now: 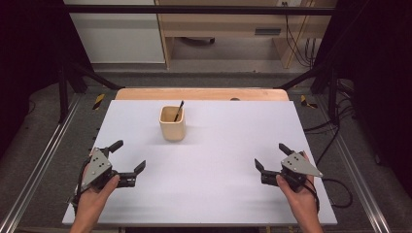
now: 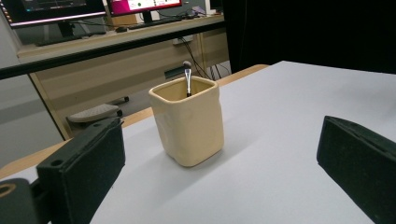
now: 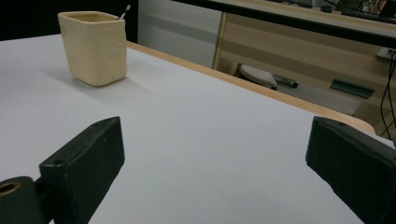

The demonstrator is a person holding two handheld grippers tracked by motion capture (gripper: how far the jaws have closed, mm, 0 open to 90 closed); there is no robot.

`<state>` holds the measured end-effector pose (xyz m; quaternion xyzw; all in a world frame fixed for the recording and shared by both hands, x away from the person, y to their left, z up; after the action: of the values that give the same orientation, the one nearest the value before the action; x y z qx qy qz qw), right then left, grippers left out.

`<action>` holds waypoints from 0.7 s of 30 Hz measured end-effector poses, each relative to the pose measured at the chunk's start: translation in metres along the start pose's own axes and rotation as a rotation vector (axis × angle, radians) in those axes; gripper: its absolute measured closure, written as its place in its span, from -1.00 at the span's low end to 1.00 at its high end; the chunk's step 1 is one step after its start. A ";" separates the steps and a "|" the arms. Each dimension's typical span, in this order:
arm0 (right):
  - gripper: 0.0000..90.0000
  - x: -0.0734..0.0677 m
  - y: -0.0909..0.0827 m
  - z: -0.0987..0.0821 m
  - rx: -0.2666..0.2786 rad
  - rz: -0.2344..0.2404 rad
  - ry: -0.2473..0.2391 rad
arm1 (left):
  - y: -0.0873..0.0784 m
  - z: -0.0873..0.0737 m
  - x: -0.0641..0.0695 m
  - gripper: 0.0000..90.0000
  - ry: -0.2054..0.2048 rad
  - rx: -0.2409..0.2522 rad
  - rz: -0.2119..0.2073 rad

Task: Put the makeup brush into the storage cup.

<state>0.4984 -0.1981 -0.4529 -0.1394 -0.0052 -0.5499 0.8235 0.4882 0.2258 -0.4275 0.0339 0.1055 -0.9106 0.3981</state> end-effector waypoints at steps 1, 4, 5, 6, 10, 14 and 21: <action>-0.89 0.001 -0.001 -0.001 0.001 -0.002 -0.003 | -0.001 0.000 -0.001 -0.98 -0.001 0.002 0.002; -0.89 0.005 -0.005 -0.002 0.003 -0.015 0.000 | -0.005 -0.002 -0.004 -0.98 -0.004 0.004 0.014; -0.89 0.007 -0.006 -0.002 0.006 -0.020 0.000 | -0.006 -0.003 -0.005 -0.98 -0.004 0.004 0.017; -0.89 0.008 -0.007 -0.002 0.004 -0.026 0.003 | -0.007 -0.003 -0.006 -0.98 0.007 0.012 0.020; -0.88 0.013 -0.011 -0.004 0.010 -0.035 0.010 | -0.012 -0.009 -0.008 -0.98 -0.011 0.010 0.029; -0.88 0.017 -0.014 -0.009 0.005 -0.040 0.014 | -0.016 -0.015 -0.011 -0.98 -0.021 0.009 0.043; -0.89 0.025 -0.022 -0.016 0.009 -0.052 0.024 | -0.021 -0.025 -0.015 -0.98 -0.025 0.004 0.060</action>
<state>0.4862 -0.2326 -0.4595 -0.1289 -0.0014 -0.5726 0.8096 0.4819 0.2559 -0.4464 0.0266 0.0975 -0.8989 0.4264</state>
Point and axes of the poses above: each handheld gripper's, and its own axes: y roughly forward along the jaws, z roughly out of its top, x roughly to its right, the point moved 9 cm from there along y, roughly forward along the jaws, and after that the axes turned 5 degrees about -z, right-handed, at the moved point
